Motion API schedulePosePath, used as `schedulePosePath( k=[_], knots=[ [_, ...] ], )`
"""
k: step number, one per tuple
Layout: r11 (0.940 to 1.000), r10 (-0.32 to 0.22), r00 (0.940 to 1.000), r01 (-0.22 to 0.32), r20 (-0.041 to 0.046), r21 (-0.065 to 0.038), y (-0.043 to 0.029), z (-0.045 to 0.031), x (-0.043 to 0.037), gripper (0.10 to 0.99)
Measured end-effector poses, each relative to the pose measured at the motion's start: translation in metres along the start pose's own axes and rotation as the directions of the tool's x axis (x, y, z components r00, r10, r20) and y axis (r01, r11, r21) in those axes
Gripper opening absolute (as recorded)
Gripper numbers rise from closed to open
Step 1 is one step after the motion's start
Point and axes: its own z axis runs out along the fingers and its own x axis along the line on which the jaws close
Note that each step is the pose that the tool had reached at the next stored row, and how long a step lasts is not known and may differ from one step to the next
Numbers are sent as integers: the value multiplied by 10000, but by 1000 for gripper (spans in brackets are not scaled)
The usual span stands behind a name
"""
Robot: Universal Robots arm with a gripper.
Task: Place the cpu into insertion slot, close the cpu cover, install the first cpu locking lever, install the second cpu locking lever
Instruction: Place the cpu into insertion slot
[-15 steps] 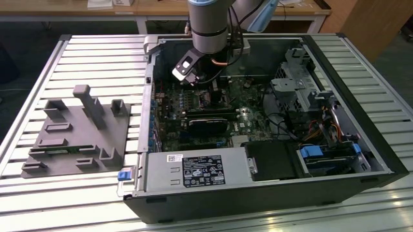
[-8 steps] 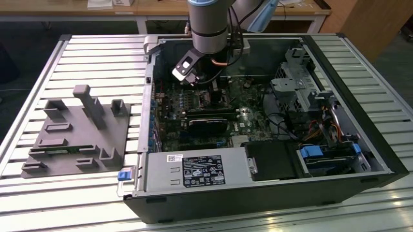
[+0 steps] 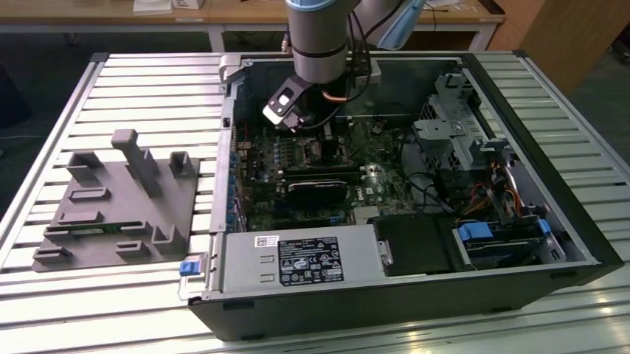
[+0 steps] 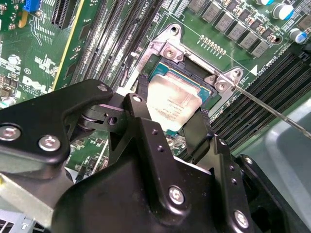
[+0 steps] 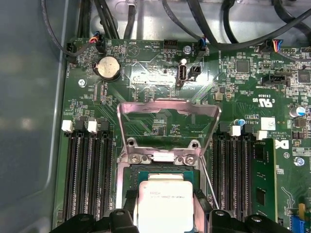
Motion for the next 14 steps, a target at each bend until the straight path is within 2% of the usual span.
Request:
schedulePosePath(
  k=[14],
  knots=[
    [10000, 0, 10000, 0, -1, 0, -4, 31, 22, 537]
  ],
)
